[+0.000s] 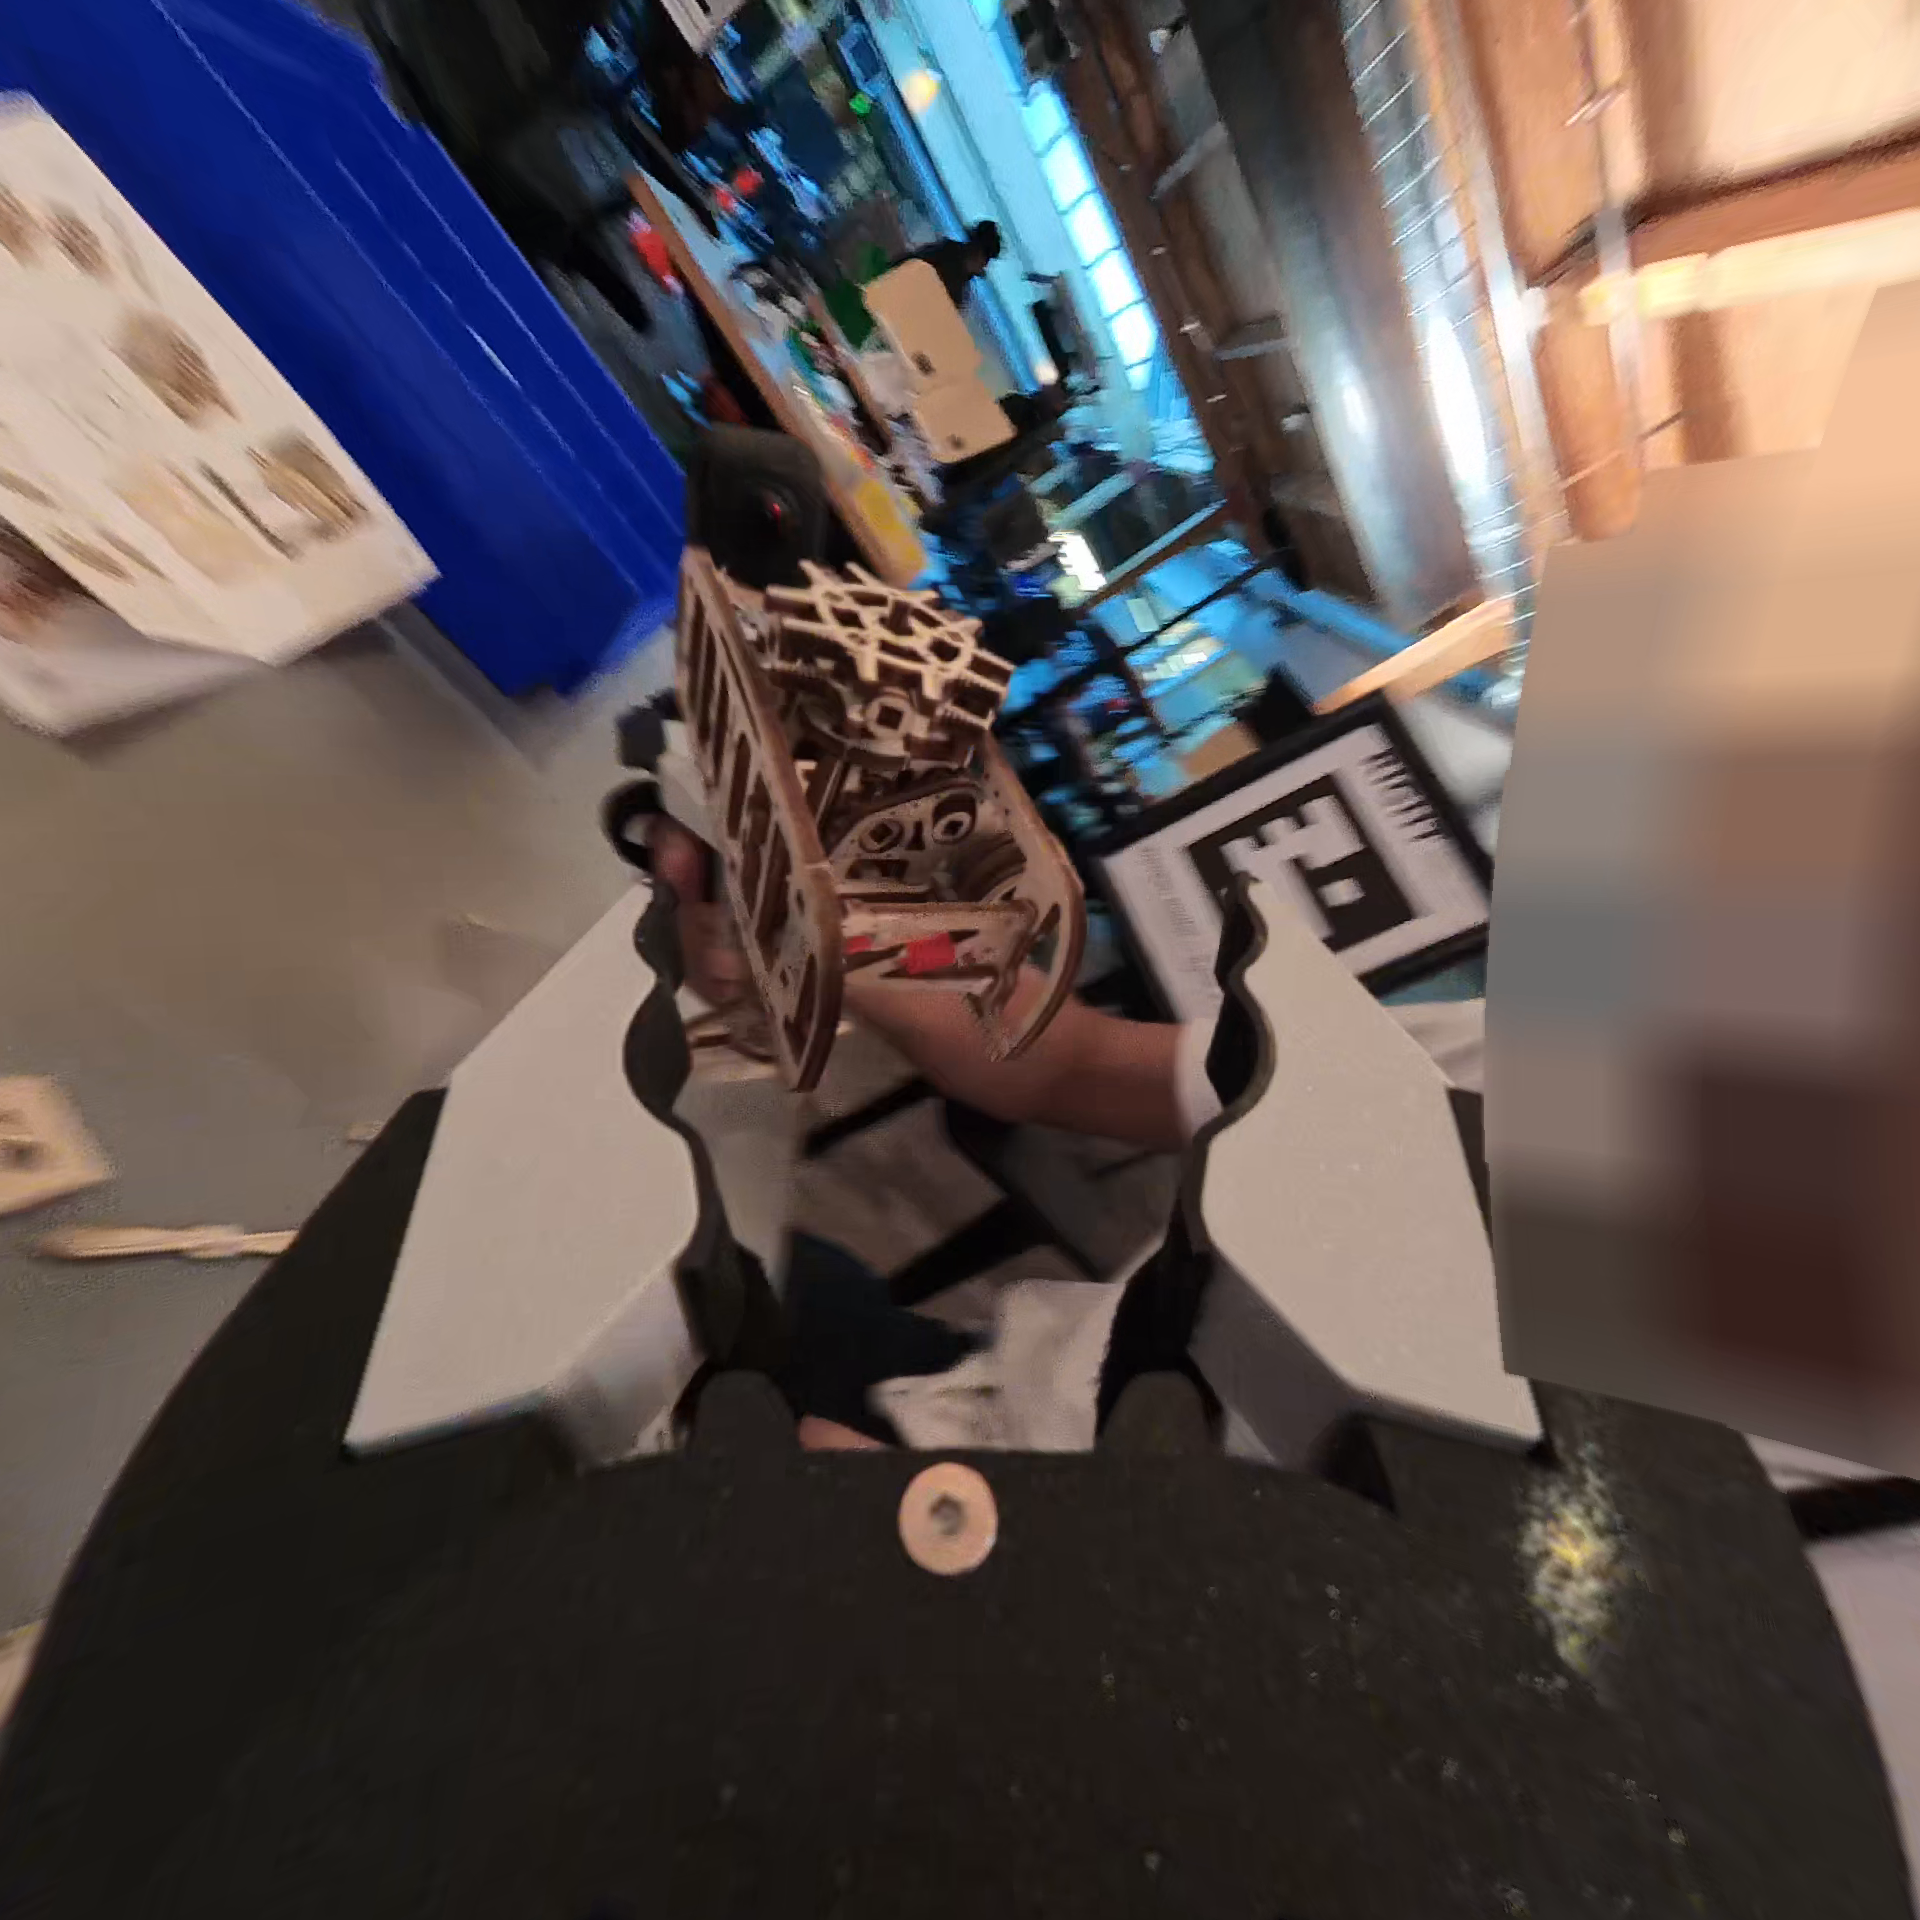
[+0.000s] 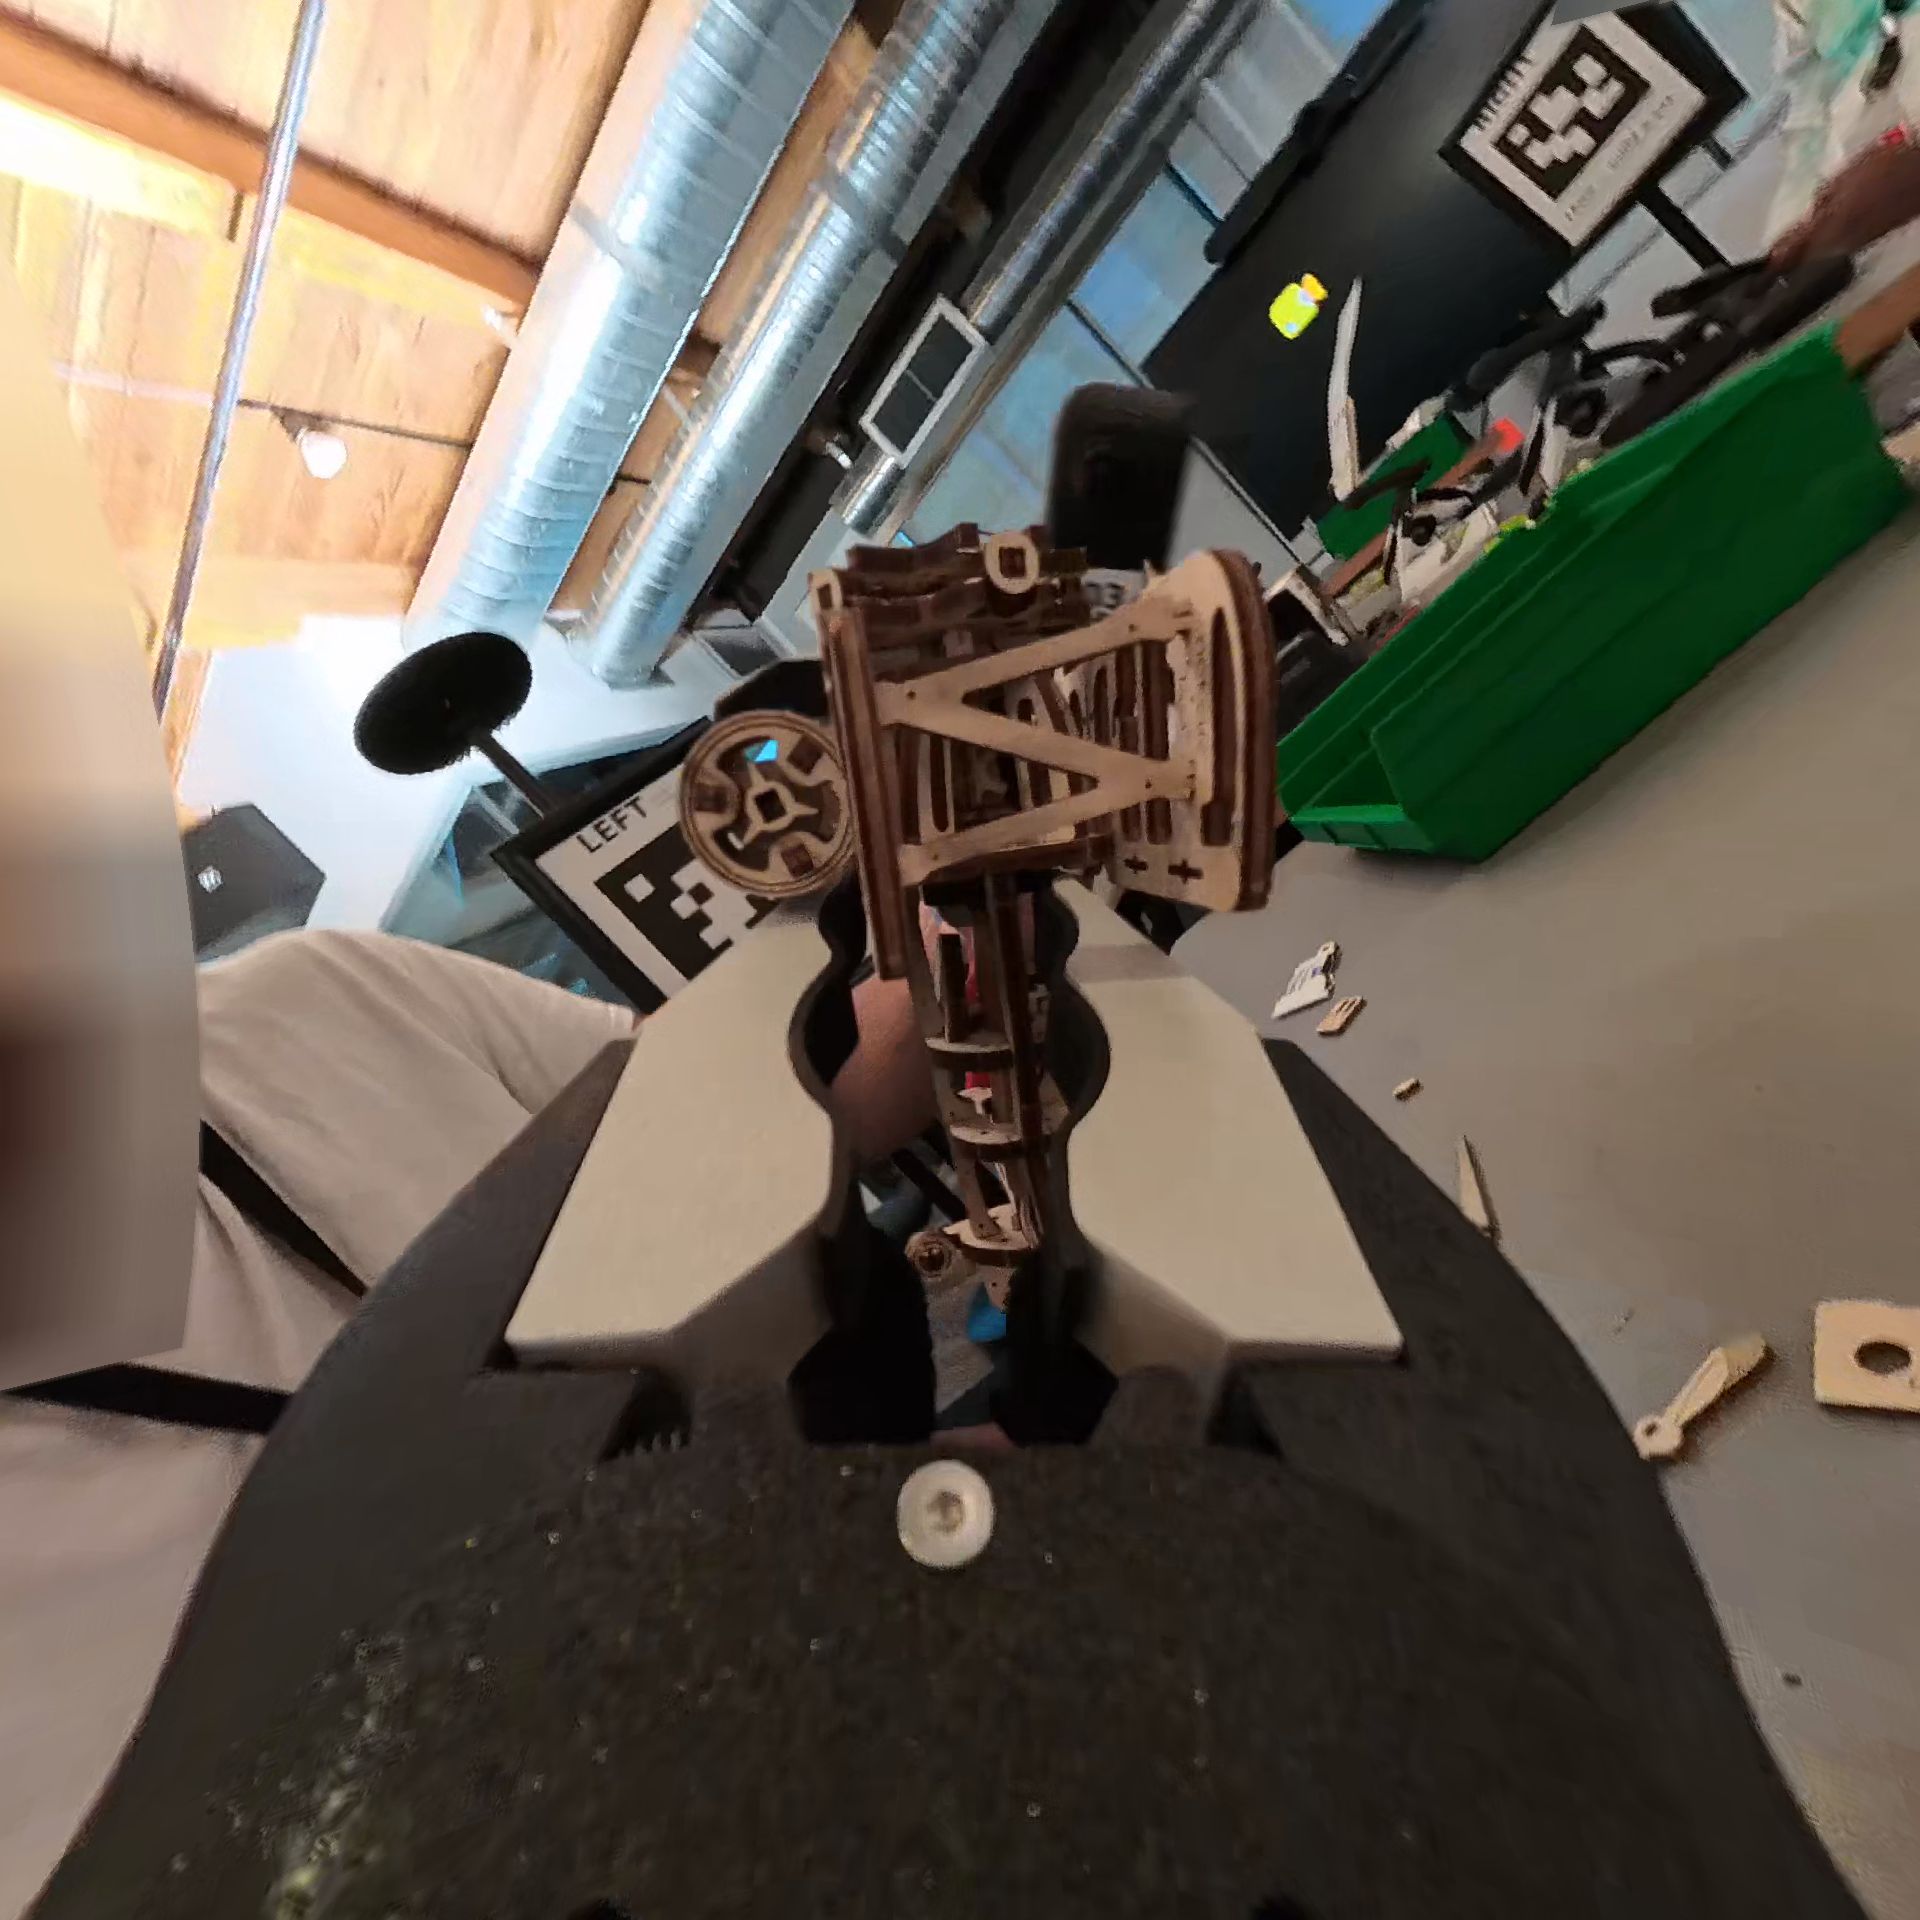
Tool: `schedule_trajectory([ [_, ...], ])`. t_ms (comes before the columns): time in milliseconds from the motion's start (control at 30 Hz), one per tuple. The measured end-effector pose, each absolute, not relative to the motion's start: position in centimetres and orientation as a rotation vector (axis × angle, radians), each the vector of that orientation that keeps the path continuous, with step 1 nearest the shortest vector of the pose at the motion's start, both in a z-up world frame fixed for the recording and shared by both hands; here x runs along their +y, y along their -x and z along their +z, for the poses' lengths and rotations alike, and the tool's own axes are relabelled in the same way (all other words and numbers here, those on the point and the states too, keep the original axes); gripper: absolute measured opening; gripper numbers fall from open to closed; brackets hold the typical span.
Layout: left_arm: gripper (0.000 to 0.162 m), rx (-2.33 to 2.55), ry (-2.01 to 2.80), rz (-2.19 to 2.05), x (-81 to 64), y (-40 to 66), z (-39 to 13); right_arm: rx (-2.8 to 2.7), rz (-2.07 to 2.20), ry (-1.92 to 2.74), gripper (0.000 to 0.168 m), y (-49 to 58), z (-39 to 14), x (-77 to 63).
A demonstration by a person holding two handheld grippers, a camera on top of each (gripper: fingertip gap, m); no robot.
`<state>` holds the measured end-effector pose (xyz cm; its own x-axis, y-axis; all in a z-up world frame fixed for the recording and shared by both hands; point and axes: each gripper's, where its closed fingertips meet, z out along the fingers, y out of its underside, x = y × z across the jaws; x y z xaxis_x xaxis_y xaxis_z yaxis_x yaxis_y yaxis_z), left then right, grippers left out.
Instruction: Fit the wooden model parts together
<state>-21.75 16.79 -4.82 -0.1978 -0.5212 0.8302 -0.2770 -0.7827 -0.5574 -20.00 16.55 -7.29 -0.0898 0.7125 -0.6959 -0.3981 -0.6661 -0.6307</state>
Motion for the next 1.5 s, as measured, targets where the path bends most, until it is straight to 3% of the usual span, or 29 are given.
schedule_trajectory([
  [133,0.115,1.204,1.627,-1.348,20.3,22.6,-6.5,-0.276,1.884,1.477,0.030,20.0,-8.0,17.4],
  [333,0.101,1.740,1.092,-0.663,17.7,23.6,-7.9,-0.307,1.908,1.519,0.030,20.6,-8.1,17.2],
  [400,0.111,1.842,1.081,-0.507,18.2,23.8,-8.7,-0.339,1.926,1.533,0.030,20.9,-8.0,16.8],
  [700,0.119,2.067,1.007,-0.418,16.4,21.8,-9.7,-0.478,1.934,1.661,0.030,22.6,-8.8,15.3],
  [800,0.106,2.074,0.982,-0.412,16.1,21.8,-9.9,-0.479,1.908,1.689,0.030,22.4,-9.0,15.4],
  [1500,0.104,2.030,0.970,-0.426,15.6,21.8,-10.2,-0.584,1.813,1.748,0.029,22.3,-9.4,14.8],
])
